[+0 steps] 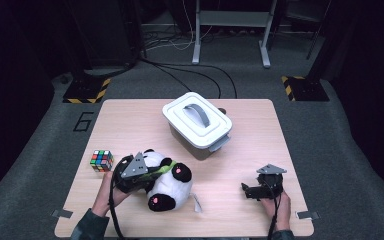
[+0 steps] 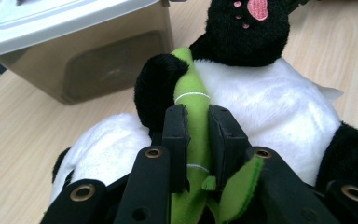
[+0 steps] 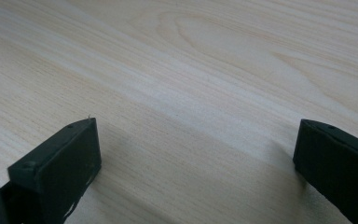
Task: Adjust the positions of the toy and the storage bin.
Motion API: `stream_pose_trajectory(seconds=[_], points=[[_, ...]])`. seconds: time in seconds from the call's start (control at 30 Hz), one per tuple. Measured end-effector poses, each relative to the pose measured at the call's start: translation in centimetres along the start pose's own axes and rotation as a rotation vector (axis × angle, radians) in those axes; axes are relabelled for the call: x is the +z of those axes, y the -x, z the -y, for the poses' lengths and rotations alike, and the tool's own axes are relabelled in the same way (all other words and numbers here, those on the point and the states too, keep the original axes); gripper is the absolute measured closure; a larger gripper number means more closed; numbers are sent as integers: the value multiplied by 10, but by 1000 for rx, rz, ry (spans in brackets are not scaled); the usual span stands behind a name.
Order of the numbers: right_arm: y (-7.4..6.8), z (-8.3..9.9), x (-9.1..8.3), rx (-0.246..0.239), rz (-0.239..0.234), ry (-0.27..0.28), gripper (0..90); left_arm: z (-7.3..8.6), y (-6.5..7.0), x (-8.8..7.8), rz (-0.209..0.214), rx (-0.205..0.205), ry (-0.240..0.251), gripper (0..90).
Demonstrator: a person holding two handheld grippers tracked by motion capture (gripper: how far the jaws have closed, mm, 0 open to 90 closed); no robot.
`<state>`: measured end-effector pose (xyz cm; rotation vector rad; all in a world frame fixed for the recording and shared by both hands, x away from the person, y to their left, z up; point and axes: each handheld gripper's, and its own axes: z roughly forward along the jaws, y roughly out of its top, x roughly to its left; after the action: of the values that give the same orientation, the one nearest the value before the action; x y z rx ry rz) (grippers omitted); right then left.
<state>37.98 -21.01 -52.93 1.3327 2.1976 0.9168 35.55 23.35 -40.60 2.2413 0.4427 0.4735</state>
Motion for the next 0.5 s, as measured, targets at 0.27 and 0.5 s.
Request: stream_pose_trajectory(seconds=[0.27,0.5], points=[[0,0,0,0,0,0,0,0,-14,-6,-3,37,-21,781],[0,0,0,0,0,0,0,7,-23,-11,-11,17,-21,781]])
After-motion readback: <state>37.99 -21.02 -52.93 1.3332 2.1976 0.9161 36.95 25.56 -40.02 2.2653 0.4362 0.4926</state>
